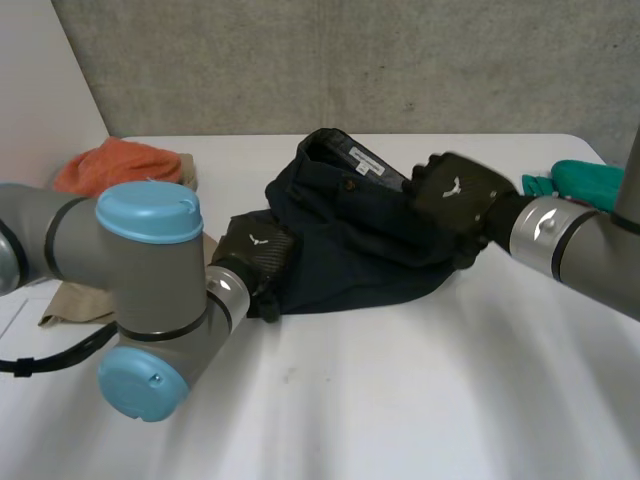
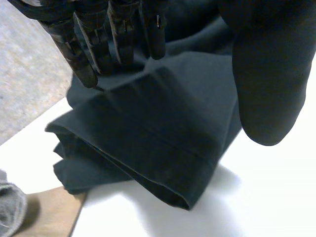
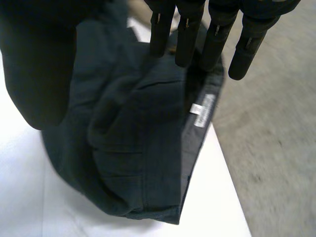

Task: Fold the laundry.

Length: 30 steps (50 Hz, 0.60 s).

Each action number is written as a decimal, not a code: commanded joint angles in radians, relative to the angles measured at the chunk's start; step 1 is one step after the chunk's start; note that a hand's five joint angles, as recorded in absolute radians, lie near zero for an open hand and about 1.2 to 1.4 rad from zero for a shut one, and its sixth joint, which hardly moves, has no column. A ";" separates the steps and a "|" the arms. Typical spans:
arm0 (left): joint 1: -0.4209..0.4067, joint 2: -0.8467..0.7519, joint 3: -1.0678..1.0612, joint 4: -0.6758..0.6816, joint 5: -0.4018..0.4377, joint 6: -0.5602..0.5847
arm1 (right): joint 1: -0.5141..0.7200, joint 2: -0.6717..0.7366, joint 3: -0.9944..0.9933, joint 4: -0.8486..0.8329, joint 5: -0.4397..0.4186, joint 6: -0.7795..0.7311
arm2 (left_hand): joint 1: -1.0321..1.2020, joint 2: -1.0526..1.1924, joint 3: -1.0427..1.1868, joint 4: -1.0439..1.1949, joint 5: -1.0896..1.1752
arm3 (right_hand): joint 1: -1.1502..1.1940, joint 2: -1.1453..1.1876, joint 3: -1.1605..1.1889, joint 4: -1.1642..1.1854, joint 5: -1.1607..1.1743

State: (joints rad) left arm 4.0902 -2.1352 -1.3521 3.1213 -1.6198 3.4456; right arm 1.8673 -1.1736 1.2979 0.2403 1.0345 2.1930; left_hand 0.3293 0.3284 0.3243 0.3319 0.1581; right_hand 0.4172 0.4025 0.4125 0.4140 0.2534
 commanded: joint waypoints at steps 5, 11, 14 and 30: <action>-0.016 -0.117 0.117 -0.082 -0.003 -0.002 | -0.008 0.169 -0.035 -0.039 -0.024 -0.323 | 0.002 0.003 0.007 -0.001 -0.002 | 0.042 0.057 0.047 0.045 0.031; -0.025 -0.189 0.221 -0.084 -0.037 0.004 | -0.005 0.278 -0.103 -0.202 -0.014 -0.320 | -0.028 -0.027 -0.023 -0.030 -0.031 | 0.042 0.057 0.047 0.045 0.031; -0.033 -0.230 0.281 -0.095 -0.061 0.007 | -0.002 0.327 -0.123 -0.283 -0.002 -0.320 | -0.019 -0.018 -0.014 -0.022 -0.022 | 0.048 0.063 0.053 0.051 0.037; -0.030 -0.097 0.423 -0.182 -0.193 0.012 | 0.001 0.356 -0.184 -0.389 0.139 -0.096 | 1.067 1.068 1.072 1.064 1.064 | 0.979 0.994 0.984 0.982 0.968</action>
State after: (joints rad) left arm 4.0527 -2.3875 -0.9277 2.9463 -1.7726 3.4697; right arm 1.8701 -0.7507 1.1133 -0.1655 1.1448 1.9404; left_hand 1.1561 1.1830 1.1565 1.1970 0.9870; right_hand 1.1087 1.1724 1.1804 1.1905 1.0094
